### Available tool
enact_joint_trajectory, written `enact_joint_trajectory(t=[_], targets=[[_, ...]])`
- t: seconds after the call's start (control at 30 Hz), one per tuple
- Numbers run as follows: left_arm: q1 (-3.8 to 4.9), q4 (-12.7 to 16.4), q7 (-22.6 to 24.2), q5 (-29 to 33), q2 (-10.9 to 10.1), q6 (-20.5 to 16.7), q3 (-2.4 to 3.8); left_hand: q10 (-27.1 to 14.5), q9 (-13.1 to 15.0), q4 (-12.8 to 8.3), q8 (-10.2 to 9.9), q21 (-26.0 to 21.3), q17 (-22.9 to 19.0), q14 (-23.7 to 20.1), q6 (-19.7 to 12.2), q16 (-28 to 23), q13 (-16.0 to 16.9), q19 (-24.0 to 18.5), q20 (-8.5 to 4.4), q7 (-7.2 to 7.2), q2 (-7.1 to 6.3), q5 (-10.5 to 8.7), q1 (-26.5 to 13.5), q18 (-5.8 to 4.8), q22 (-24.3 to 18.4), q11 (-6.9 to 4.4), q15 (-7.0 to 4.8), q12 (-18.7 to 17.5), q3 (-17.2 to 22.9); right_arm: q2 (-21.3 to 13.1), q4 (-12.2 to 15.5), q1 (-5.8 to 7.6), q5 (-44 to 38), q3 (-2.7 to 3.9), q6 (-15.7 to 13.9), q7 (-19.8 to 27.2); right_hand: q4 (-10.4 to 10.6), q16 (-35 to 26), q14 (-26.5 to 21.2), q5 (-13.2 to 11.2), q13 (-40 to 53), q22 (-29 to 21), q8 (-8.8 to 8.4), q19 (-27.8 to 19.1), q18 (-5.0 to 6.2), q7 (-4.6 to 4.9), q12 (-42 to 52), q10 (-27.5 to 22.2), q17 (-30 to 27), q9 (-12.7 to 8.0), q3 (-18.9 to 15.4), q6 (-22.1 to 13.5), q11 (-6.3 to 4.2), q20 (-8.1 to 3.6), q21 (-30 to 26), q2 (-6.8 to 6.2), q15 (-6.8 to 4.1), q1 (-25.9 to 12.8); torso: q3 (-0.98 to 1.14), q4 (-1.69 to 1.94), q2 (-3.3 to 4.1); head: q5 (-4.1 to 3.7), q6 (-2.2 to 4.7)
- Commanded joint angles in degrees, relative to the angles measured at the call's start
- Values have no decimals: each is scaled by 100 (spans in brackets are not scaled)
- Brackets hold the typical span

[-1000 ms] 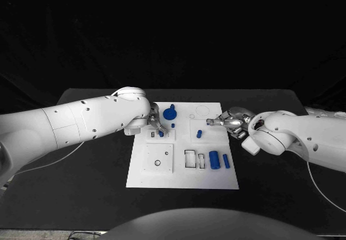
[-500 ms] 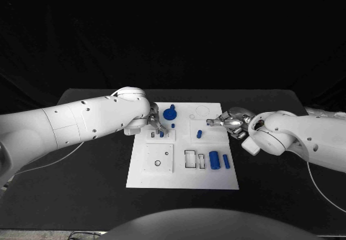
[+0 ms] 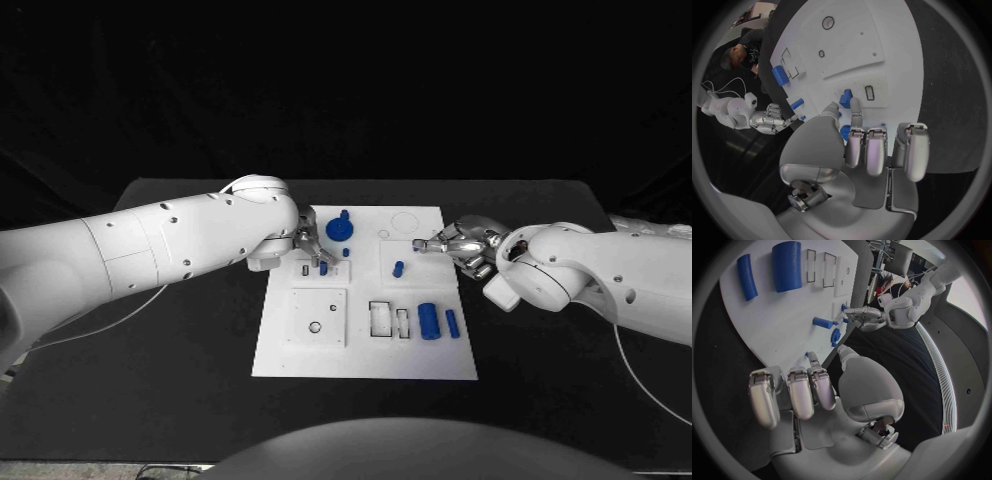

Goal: Assemble the parts on the task board

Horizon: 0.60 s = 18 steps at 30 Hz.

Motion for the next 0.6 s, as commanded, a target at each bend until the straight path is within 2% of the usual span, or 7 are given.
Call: enact_joint_trajectory(t=[0.03,0.23,0.4,0.5,0.6], targets=[[3,14,141,146,-13,-174,3,585,15,3,-30,14,1507,596,43,15,1497,602,-23,1,47,-37,-114,-42,1509,29,22,-9,-83,11,-7,-9,-49,-1,80,-2,-10,23,618,25,1510,1505,31,590,-82,53,22,591,1505,7,-32,-22,45,40,26,54,40,17,0,3,-4,3,3],[2,41,171,213,-67,-259,3,585,50,3,-29,14,1507,596,56,15,1497,602,-21,1,198,-72,-323,-42,1509,32,23,-9,-229,22,-15,-37,-51,-1,80,-3,-11,23,618,28,1510,1505,34,590,-82,54,22,591,1505,8,-32,-22,46,41,26,57,41,20,-1,4,2,13,19],[3,89,184,253,-135,-371,4,585,67,-9,-26,14,1507,596,66,15,1497,602,-18,-7,282,-66,-329,-42,1509,26,20,-9,-250,20,-14,-50,-52,-1,67,-4,-11,23,618,28,1510,1505,34,590,-82,54,22,591,1505,8,-32,-22,46,41,26,57,41,20,-4,5,2,2,12],[3,105,180,260,-164,-403,4,585,87,-27,-30,14,1507,596,60,15,1497,602,-15,-29,347,-48,-97,-42,1509,6,9,-9,-213,19,-13,-53,-52,-1,62,-4,-11,23,618,28,1510,1505,34,590,-82,54,22,591,1505,8,-32,-22,46,41,26,57,41,20,-4,4,3,5,5],[3,121,172,263,-192,-434,4,585,103,-48,-44,14,1507,596,49,15,1497,602,-15,-61,425,9,303,-42,1509,-21,-8,-9,-95,20,-10,-54,-52,-1,55,-1,-11,23,618,28,1510,1505,34,590,-82,54,22,591,1505,8,-32,-22,46,41,26,57,41,20,-2,5,1,7,-2]])
